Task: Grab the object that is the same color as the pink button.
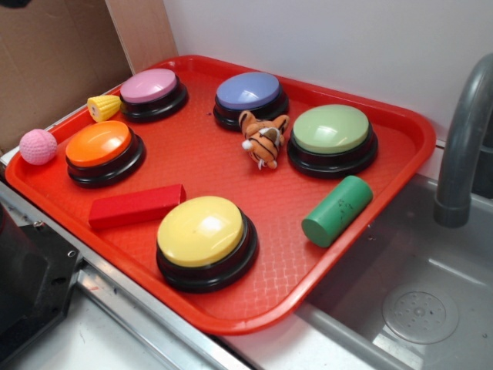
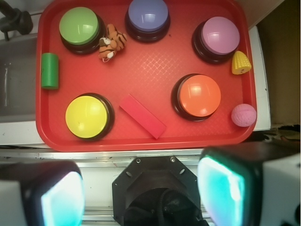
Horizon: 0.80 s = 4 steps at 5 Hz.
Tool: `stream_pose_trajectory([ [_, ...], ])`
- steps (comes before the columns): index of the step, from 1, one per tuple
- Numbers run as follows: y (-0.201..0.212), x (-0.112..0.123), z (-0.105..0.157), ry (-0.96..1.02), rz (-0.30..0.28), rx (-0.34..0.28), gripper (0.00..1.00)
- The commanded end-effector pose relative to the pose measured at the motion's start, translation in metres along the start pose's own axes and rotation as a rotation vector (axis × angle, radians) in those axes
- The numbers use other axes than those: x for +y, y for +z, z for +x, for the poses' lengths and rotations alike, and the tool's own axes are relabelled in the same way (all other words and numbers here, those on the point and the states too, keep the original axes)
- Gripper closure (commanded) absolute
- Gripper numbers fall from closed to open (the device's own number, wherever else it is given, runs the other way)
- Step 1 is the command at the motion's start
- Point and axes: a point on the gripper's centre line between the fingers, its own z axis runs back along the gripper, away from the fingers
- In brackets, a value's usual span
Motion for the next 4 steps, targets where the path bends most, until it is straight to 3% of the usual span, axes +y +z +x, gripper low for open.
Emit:
stream_pose_trajectory([
  [1, 0.0, 0.0, 0.0, 0.0, 0.0, 0.0, 0.0],
  [3, -0.008, 0.016, 0.001, 0.23, 0.036, -0.082, 0.0],
  [4, -0.017, 0.034, -0.001, 0.434, 0.063, -0.086, 0.0],
])
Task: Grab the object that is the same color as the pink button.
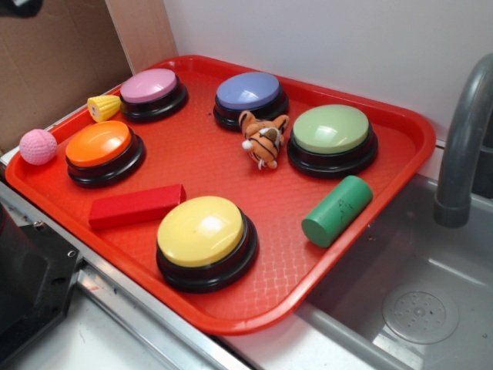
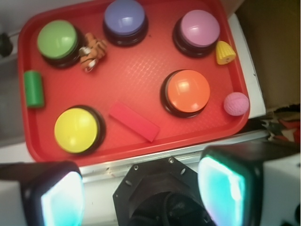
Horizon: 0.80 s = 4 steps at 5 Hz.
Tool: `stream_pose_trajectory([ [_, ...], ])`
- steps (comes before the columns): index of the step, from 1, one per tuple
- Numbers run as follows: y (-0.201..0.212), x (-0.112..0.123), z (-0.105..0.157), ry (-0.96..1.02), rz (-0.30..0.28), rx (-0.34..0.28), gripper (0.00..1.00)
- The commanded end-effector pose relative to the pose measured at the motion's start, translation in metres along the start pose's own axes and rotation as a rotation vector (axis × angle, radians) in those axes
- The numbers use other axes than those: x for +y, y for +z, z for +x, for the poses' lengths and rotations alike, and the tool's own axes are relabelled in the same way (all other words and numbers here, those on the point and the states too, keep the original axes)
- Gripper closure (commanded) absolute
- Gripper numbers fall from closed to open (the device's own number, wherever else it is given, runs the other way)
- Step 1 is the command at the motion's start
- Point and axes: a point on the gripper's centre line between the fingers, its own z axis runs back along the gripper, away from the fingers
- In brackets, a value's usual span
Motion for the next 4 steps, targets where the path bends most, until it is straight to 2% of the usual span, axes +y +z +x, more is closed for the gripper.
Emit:
stream_pose_trajectory([
  [1, -0.011, 0.038, 0.006, 0.36, 0.088, -0.049, 0.0],
  [2, -0.022, 0.07, 0.001, 0.588, 0.116, -0.081, 0.0],
  [4, -0.048, 0.121, -0.007, 0.811, 0.143, -0.091, 0.0],
])
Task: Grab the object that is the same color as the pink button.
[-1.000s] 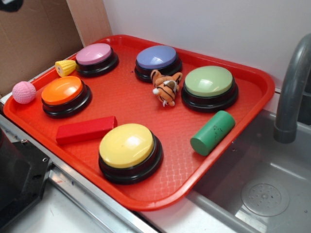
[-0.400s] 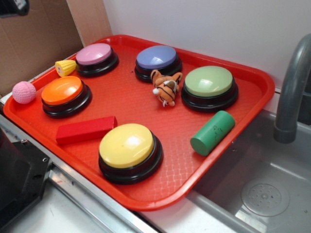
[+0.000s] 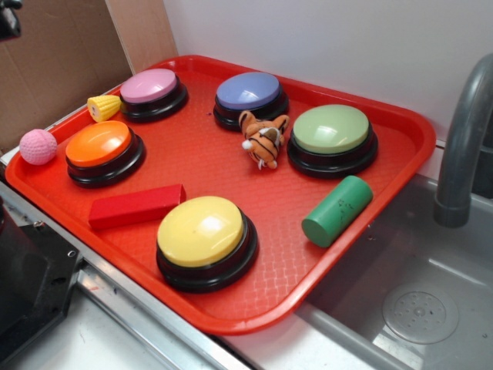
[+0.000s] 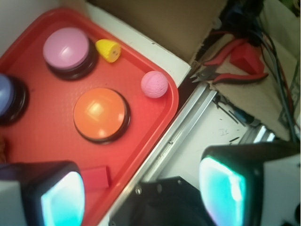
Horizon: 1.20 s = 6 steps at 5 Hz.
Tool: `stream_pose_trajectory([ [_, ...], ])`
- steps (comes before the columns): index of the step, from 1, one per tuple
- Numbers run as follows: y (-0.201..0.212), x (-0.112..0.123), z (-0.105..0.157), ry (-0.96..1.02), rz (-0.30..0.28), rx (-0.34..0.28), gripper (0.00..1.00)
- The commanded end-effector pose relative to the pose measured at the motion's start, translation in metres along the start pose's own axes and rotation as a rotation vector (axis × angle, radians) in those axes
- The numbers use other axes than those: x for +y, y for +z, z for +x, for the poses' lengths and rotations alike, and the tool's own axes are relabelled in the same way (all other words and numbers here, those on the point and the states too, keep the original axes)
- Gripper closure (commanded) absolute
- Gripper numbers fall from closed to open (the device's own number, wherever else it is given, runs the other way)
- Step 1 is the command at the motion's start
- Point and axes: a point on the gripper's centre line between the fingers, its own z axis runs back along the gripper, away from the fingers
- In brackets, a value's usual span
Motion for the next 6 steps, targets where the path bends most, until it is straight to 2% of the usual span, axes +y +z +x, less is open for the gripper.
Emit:
stream_pose_trajectory([
  [1, -0.035, 0.035, 0.024, 0.227, 0.049, -0.002, 0.0],
  [2, -0.061, 0.04, 0.039, 0.341, 0.076, 0.008, 0.0],
  [3, -0.084, 0.037, 0.049, 0.41, 0.159, -0.027, 0.0],
  [4, -0.112, 0.037, 0.058, 0.451, 0.172, -0.026, 0.0],
  [5, -0.14, 0.032, 0.062, 0.46, 0.116, -0.003, 0.0],
  [6, -0.156, 0.025, 0.063, 0.448, 0.143, -0.002, 0.0],
])
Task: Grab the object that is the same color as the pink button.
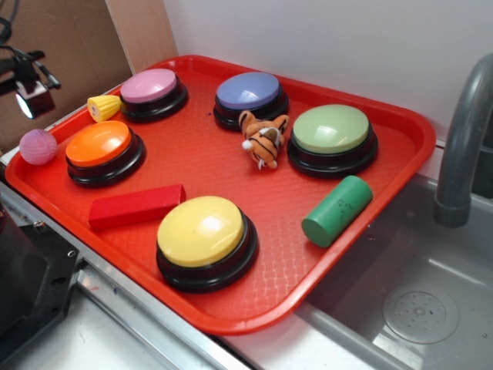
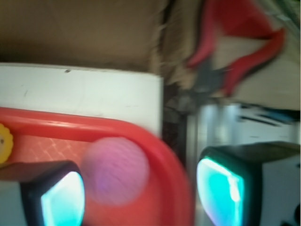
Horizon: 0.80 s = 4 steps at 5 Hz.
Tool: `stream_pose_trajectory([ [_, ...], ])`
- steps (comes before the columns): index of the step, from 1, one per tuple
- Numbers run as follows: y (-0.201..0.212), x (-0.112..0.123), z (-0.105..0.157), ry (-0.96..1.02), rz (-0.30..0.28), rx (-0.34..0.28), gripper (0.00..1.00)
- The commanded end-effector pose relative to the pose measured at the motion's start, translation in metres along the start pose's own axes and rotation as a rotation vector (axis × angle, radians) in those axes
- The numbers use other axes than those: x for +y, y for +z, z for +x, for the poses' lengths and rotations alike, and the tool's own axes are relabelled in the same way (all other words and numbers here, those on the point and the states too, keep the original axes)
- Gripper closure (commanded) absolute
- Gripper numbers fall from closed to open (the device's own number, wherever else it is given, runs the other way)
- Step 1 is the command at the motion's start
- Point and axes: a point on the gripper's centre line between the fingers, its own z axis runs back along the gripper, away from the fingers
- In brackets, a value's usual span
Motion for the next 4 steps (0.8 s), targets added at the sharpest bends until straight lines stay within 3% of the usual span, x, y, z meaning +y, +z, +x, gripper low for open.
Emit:
stream_pose_trajectory([
  [1, -0.017, -0.008, -0.007, -0.018, 0.004, -0.01, 0.0],
  [2, -0.02, -0.014, -0.014, -0.051, 0.007, 0.024, 0.0],
  [3, -0.026, -0.014, -0.019, -0.014, -0.015, 0.017, 1.0],
  [4, -0.028, -0.013, -0.02, -0.008, -0.019, 0.016, 1.0],
])
